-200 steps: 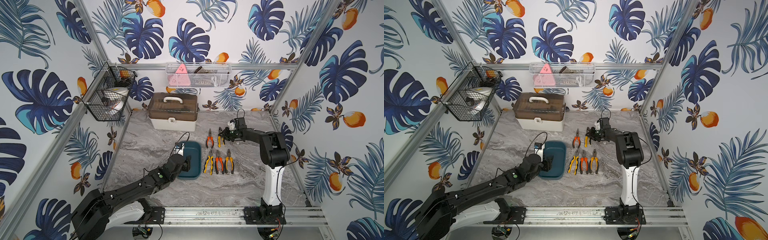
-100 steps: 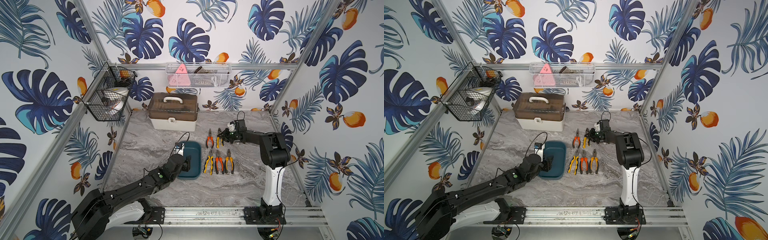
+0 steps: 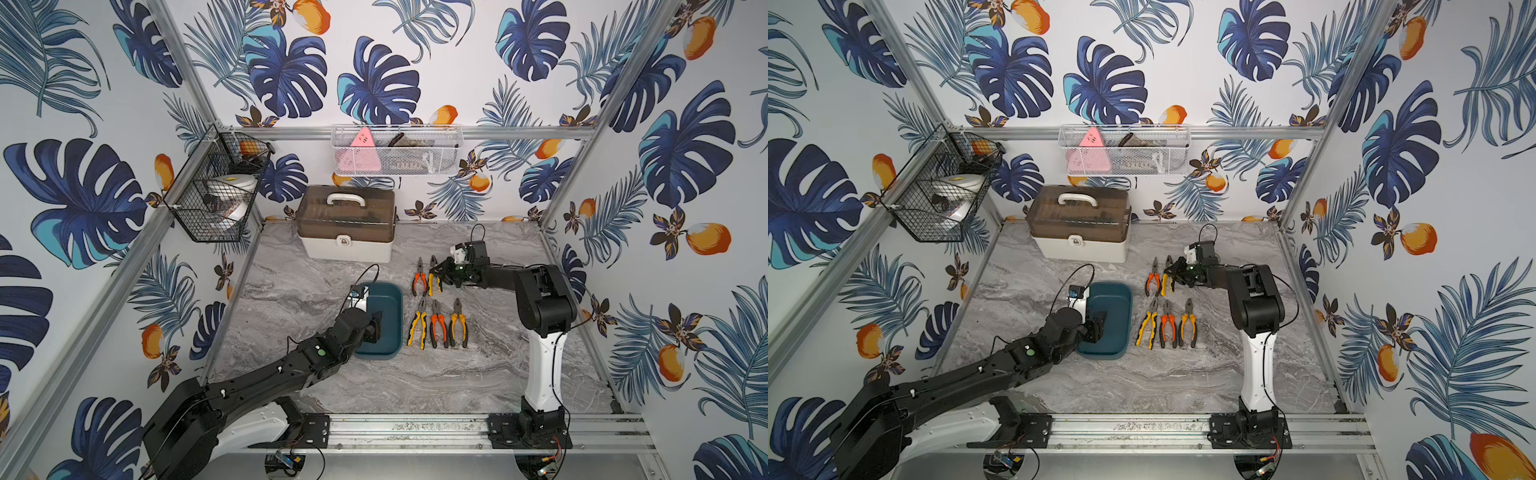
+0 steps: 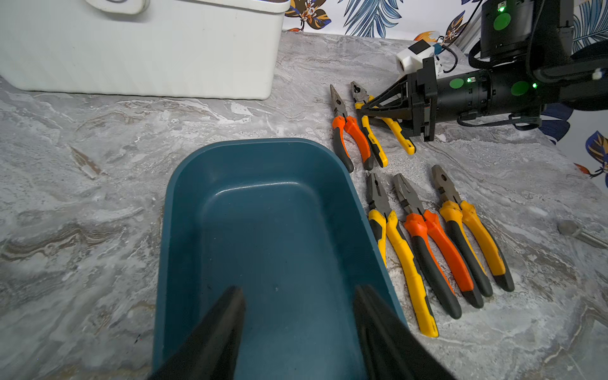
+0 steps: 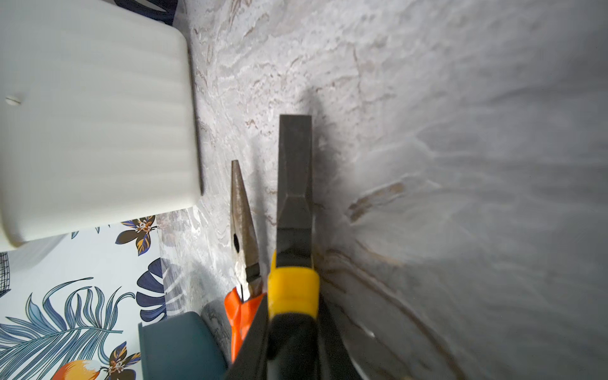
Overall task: Take the pliers out of the storage box
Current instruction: Place the pliers at the center of the board.
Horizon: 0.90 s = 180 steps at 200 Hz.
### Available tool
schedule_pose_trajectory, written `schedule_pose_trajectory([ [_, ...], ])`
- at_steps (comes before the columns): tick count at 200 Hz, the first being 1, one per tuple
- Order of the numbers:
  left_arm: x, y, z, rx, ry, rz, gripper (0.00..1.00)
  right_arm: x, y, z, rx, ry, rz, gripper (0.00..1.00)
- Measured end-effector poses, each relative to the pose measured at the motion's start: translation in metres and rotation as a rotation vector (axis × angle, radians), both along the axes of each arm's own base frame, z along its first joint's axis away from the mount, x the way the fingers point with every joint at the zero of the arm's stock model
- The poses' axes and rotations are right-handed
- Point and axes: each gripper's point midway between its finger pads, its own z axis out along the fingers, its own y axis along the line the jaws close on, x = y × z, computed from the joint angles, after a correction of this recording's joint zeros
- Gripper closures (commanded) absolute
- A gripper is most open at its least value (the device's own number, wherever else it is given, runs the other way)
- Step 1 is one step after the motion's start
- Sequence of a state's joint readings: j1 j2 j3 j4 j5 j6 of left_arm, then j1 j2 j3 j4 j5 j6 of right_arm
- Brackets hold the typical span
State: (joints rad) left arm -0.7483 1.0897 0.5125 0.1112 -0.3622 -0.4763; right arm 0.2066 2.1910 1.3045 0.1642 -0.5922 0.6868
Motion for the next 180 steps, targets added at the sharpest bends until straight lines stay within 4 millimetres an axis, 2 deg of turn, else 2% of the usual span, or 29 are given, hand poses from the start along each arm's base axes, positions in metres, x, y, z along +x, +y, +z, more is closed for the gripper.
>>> schedule_pose_trajectory([
  [12, 0.0, 0.0, 0.0, 0.001, 0.001, 0.0, 0.39, 0.0, 0.0, 0.0, 0.002, -0.009, -0.002, 1.0],
  [39, 0.0, 0.0, -0.001, 0.002, 0.003, 0.0, 0.39, -0.002, -0.002, 0.001, -0.008, -0.015, -0.01, 0.63],
  [59, 0.0, 0.0, -0.001, 0.003, 0.003, 0.0, 0.38, -0.003, -0.002, 0.007, -0.013, -0.035, -0.004, 0.54],
  [73, 0.0, 0.0, -0.001, 0.003, 0.003, 0.0, 0.38, -0.003, -0.002, 0.009, -0.021, -0.042, -0.003, 0.45],
  [126, 0.001, 0.0, -0.003, 0.008, 0.008, 0.0, 0.38, -0.003, -0.007, 0.017, -0.06, -0.053, -0.006, 0.34],
  [180, 0.001, -0.001, 0.001, -0.001, -0.001, 0.0, 0.36, -0.002, -0.017, 0.017, -0.131, -0.051, -0.027, 0.31],
])
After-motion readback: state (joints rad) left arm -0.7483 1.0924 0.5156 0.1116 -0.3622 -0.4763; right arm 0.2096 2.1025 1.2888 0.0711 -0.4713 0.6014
